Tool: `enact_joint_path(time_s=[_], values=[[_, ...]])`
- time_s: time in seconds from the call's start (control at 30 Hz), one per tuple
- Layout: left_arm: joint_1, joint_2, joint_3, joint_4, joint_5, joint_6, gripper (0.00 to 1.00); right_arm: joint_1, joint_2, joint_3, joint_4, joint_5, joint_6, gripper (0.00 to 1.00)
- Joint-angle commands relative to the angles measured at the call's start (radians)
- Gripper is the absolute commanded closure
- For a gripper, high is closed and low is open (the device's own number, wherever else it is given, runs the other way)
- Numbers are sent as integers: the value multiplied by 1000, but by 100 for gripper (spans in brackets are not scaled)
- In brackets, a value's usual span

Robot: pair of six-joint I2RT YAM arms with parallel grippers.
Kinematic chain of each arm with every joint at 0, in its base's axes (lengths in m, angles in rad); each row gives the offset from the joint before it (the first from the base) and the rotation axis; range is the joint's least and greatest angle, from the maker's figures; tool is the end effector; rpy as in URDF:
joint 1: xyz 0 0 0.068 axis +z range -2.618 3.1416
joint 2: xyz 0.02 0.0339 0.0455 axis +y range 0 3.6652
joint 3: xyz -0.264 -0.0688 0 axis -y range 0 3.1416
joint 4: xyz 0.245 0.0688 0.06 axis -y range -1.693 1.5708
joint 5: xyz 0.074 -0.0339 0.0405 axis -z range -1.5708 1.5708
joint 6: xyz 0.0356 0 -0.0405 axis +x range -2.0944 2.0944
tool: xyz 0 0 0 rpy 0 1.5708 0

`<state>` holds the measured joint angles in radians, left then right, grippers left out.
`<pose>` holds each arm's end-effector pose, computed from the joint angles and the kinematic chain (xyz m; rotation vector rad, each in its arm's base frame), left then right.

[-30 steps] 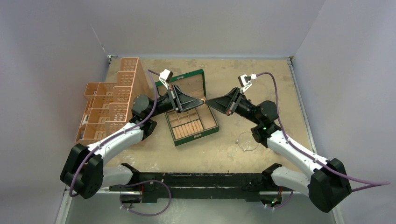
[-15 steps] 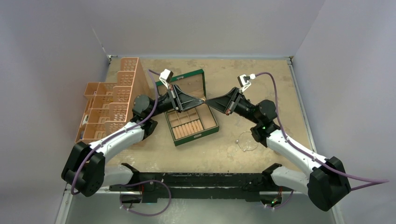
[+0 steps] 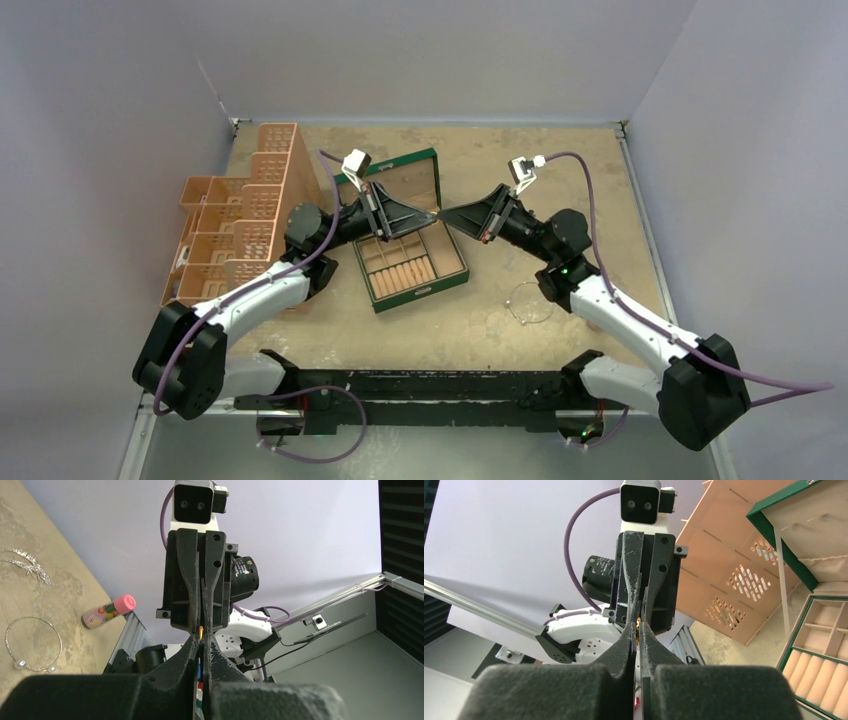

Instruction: Organize the mixed jewelry

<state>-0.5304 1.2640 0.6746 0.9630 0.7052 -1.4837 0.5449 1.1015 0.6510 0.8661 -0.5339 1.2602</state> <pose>0.2225 -0.1572 0.3158 0.0296 1.6359 -2.0676 0.1984 0.1415 0.3385 -0.0576 1.4521 1.8409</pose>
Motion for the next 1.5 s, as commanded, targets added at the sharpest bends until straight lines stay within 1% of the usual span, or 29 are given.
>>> enact_joint_path(time_s=[0.0,0.07,0.1,0.17,0.23,0.3,0.37,0.43,0.57,0.67,0.77,0.87,0.97,1.1,1.23,1.47], values=[[-2,-1,2,60,9,-2,100,9,-10,63,-19,29,-57,100],[-2,-10,-5,39,-9,5,100,11,-16,66,-38,36,-67,100],[-1,-27,-11,7,-29,17,95,9,-21,70,-59,43,-77,100],[-1,-73,-23,-86,-88,66,77,9,-29,86,-115,60,-113,100],[-1,-145,-28,-231,-157,131,63,10,-31,105,-178,75,-144,100],[-1,-209,-34,-342,-224,188,50,10,-25,125,-241,85,-180,100],[-2,-264,-36,-443,-278,242,41,11,-10,150,-315,95,-229,100],[-1,-314,-25,-570,-331,297,36,21,17,188,-421,125,-300,100],[-2,-399,29,-859,-478,420,32,89,78,260,-593,229,-414,100],[-1,-427,85,-1029,-557,514,31,166,154,332,-704,313,-475,100],[-1,-421,164,-1160,-599,612,30,216,234,377,-778,341,-506,100],[-1,-418,231,-1258,-645,702,30,269,301,438,-885,403,-550,100],[-1,-436,259,-1301,-692,780,30,318,373,507,-1025,476,-595,100],[-2,-466,272,-1324,-774,845,29,369,457,567,-1135,582,-610,100],[-2,-489,271,-1337,-846,882,29,389,527,607,-1193,648,-610,100],[-1,-494,253,-1339,-860,899,29,409,612,657,-1228,698,-606,100]])
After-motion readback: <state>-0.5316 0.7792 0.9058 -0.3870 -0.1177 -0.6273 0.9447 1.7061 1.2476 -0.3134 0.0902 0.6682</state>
